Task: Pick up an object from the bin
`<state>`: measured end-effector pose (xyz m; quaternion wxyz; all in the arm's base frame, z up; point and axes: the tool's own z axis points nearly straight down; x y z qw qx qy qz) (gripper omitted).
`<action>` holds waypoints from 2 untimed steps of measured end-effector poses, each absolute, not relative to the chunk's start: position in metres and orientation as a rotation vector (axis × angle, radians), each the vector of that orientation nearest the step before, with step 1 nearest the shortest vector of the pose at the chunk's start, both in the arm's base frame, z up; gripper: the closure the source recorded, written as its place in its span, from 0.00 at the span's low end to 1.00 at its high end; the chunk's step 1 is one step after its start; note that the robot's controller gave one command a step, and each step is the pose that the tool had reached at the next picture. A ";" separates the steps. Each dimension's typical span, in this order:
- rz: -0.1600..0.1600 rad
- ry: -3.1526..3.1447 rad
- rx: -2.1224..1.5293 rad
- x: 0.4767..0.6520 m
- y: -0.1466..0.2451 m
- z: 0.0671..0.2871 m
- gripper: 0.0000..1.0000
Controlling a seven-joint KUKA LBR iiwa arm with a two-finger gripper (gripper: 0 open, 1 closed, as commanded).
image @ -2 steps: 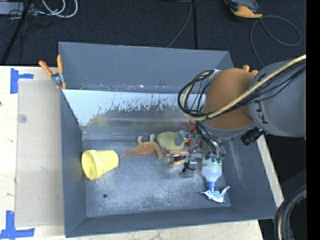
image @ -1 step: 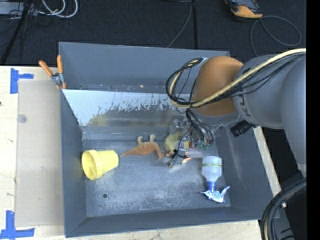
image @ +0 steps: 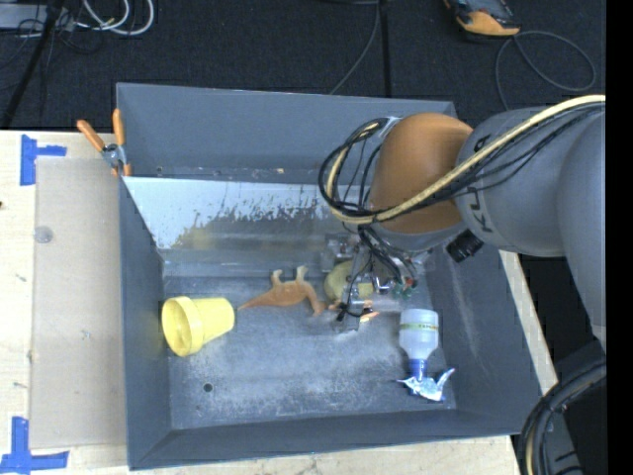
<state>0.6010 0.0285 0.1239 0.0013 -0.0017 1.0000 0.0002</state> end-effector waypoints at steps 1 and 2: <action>0.002 3.117 0.383 0.611 0.048 0.088 0.00; 0.000 3.138 -0.068 0.618 0.058 0.070 1.00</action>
Offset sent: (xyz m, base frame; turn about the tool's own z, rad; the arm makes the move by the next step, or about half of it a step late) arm 0.0167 0.0288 -0.0539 -0.0393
